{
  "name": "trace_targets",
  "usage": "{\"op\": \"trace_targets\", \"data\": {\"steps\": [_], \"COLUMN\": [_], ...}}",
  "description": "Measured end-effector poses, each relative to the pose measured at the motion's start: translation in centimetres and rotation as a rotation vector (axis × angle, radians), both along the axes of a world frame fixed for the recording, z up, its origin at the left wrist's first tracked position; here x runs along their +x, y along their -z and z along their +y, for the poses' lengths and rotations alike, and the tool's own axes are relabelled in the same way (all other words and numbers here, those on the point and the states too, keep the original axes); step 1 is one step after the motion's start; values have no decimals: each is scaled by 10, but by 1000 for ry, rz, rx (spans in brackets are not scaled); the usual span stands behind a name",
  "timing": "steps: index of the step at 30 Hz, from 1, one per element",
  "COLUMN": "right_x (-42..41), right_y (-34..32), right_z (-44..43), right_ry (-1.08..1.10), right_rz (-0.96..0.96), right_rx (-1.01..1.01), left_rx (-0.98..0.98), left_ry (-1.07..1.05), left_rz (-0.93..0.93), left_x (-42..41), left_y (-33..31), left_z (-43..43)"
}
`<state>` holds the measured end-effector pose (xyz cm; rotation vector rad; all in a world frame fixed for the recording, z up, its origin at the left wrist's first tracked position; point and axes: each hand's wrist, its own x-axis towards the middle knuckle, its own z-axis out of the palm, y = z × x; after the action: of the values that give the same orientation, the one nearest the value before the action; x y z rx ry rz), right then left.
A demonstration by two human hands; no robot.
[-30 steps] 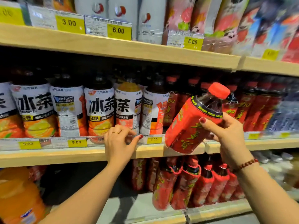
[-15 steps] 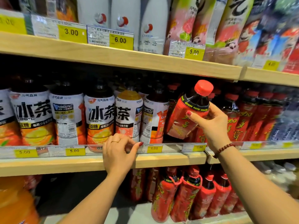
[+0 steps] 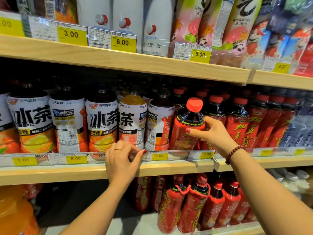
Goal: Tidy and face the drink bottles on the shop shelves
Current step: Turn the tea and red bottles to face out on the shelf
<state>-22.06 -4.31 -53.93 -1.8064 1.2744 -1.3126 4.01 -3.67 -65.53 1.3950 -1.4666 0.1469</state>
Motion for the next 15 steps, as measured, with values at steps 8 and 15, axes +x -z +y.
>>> {"op": "trace_targets", "data": {"steps": [8,15], "right_x": [2,13], "right_y": [-3,-19], "right_z": [3,5], "right_ry": [170,297], "right_rz": [292,459], "right_rx": [-180,-367], "left_rx": [42,44], "left_ry": [35,17], "left_rz": [21,25], "left_x": [1,-1], "left_y": [0,-1], "left_z": [2,4]}}
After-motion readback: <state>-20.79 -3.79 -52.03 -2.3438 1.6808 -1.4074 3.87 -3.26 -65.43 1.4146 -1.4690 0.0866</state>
